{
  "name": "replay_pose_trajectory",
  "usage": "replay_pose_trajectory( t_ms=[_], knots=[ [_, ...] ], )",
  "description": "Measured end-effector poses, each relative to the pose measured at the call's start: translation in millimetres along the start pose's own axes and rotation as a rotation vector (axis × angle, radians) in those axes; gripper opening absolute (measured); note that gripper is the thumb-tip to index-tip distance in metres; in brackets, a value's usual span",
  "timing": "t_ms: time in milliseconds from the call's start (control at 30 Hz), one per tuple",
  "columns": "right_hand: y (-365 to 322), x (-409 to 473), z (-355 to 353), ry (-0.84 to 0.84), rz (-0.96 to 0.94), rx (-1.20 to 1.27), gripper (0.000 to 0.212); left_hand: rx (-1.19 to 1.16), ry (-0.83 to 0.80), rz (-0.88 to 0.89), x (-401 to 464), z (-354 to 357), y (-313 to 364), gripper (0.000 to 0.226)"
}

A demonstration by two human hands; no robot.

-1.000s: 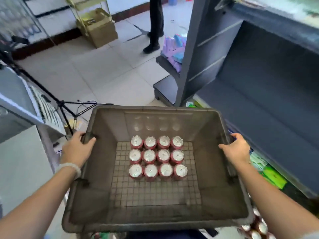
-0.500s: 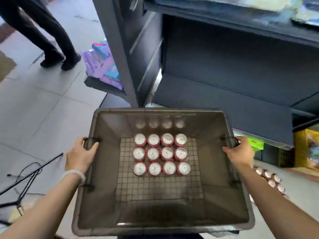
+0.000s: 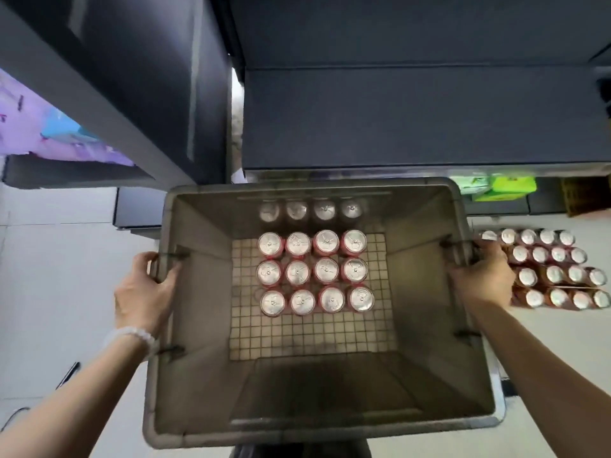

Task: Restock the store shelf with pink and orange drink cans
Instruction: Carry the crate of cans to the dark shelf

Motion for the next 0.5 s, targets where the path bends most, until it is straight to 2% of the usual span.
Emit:
replay_pose_trajectory(
  t_ms=[300,500],
  knots=[
    [66,19,124,-0.009,-0.004,-0.037,0.047,0.072,-0.025,-0.054,38,114,-62,0.040],
    [112,31,189,-0.034,0.060,-0.012,0.049,0.118,-0.019,-0.071,56,177,-90,0.040]
  ],
)
Point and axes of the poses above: each hand's wrist, its own x-axis towards the middle knuckle, its own z-axis out of the palm, y = z × x, the point moved 1 cm from there along x, towards the middle knuckle, and after that the axes turned 6 degrees about y, right-handed, at the moved point
